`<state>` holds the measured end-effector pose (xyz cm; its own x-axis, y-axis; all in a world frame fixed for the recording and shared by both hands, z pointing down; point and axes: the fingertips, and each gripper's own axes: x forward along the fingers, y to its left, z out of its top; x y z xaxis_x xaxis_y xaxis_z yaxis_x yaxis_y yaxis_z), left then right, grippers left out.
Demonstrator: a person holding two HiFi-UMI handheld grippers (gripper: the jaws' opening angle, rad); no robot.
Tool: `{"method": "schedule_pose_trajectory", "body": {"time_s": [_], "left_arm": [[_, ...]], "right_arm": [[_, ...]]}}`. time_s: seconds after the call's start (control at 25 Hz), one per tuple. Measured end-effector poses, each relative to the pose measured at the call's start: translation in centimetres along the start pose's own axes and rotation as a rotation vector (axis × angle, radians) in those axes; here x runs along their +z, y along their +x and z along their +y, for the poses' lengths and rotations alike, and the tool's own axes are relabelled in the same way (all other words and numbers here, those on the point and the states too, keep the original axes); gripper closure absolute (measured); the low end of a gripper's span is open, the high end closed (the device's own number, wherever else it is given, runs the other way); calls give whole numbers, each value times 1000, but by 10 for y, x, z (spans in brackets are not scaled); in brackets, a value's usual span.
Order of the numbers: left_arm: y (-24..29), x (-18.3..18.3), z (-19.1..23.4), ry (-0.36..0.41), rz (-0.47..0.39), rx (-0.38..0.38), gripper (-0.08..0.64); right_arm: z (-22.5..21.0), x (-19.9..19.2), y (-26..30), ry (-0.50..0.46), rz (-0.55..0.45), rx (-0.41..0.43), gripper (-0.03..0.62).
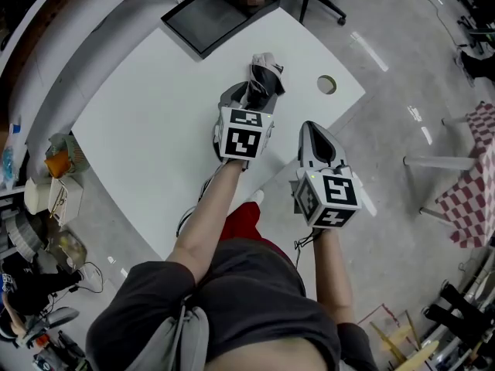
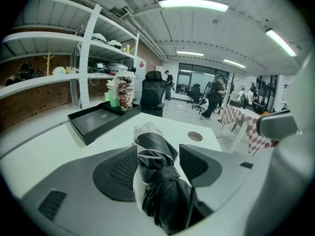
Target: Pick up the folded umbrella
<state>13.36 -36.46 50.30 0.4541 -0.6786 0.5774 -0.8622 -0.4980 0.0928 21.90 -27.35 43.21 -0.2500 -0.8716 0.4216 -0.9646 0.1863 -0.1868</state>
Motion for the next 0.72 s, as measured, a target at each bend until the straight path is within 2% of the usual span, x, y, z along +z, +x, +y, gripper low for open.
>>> {"method": "schedule_pose_trajectory", "body": {"time_s": [0.16,0.72], "left_arm": [[7,-2,7,-13,12,14,304],[31,-17,6,-70,94,-15,288]], "right_arm": [[1,1,17,-6,13,14,574],[0,-1,49,-8,52,33,574]]}}
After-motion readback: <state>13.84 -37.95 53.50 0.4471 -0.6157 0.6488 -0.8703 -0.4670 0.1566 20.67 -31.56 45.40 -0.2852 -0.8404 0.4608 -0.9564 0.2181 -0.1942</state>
